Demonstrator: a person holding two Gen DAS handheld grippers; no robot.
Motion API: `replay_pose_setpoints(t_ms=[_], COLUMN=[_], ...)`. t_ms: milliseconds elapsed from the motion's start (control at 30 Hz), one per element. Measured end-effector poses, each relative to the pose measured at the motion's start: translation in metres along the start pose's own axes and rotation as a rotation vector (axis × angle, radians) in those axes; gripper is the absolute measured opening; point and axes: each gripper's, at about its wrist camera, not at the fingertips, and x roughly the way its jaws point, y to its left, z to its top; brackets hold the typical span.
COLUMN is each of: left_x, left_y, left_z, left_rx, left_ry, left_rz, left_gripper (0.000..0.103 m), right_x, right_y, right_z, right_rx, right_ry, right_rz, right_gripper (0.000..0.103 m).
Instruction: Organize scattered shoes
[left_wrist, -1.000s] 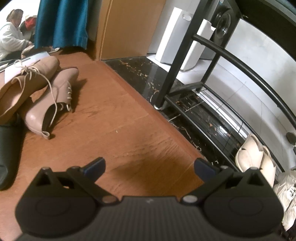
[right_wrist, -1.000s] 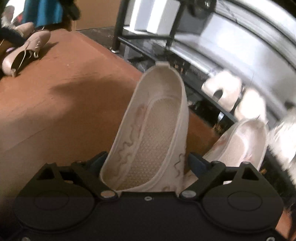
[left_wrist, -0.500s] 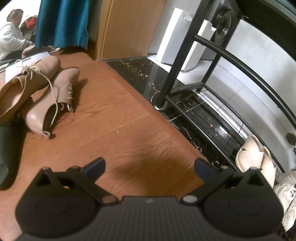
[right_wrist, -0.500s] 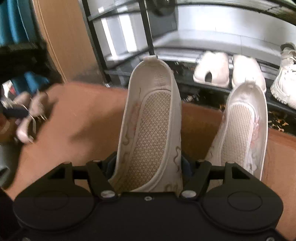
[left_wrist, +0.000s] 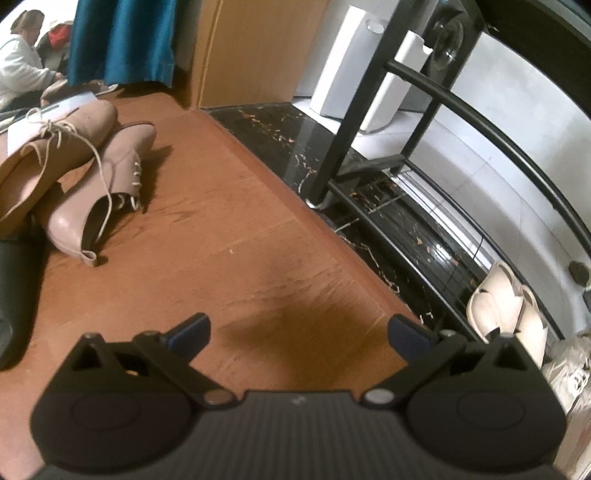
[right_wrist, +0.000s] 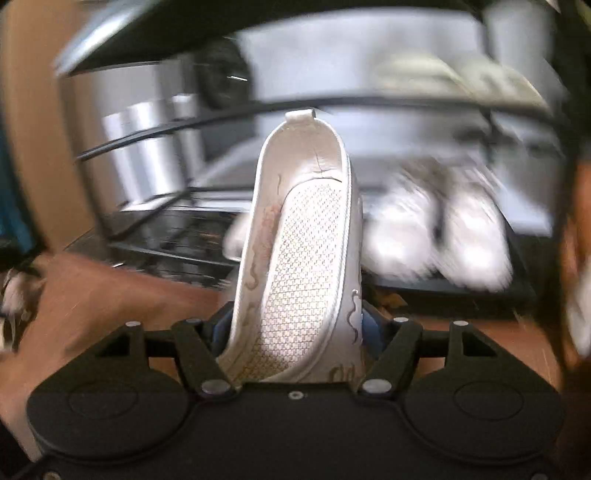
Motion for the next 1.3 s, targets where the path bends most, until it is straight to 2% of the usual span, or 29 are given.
replay_pose_setpoints(t_ms=[100, 200, 267, 367, 433, 633, 767, 800, 933, 1167, 1300], left_x=[0.005, 0.021, 0.025, 0.021, 0.019, 0.021, 0.018, 0.017, 0.017, 0.016, 0.014], left_y=[-0.006, -0.017, -0.022, -0.022, -0.021, -0.022, -0.024, -0.025, -0.023, -0.023, -0.024], left_z=[0.0, -0.002, -0.003, -0.005, -0.005, -0.006, -0.006, -0.006, -0.005, -0.005, -0.005], left_rx=[0.025, 0.087, 0.121, 0.13, 0.126, 0.136, 0.149, 0.15, 0.136, 0.146, 0.157], left_ry=[0.016, 0.104, 0.122, 0.096, 0.083, 0.086, 0.068, 0.064, 0.062, 0.058, 0.047], left_rz=[0.038, 0.09, 0.097, 0.086, 0.085, 0.103, 0.102, 0.102, 0.114, 0.123, 0.135], left_gripper=[0.102, 0.102, 0.102, 0.102, 0.102, 0.102, 0.102, 0.102, 0.102, 0.102, 0.102], right_x=[0.02, 0.052, 0.072, 0.08, 0.085, 0.084, 0.082, 0.082, 0.075, 0.032, 0.021], right_y=[-0.016, -0.018, -0.021, -0.023, -0.025, -0.012, -0.007, -0.008, -0.011, -0.022, -0.03], right_z=[-0.014, -0.032, -0.047, -0.054, -0.055, -0.056, -0.054, -0.054, -0.054, -0.035, -0.032], right_rx=[0.014, -0.022, -0.013, -0.006, -0.002, -0.062, -0.059, -0.047, 0.068, 0.179, 0.223], right_ry=[0.048, 0.115, 0.158, 0.148, 0.143, 0.139, 0.116, 0.113, 0.121, 0.011, 0.037], right_rz=[-0.049, -0.085, -0.097, -0.091, -0.056, 0.005, 0.005, 0.002, 0.002, -0.004, -0.085], right_gripper=[0.069, 0.068, 0.068, 0.068, 0.068, 0.069, 0.068, 0.069, 0.085, 0.086, 0.086])
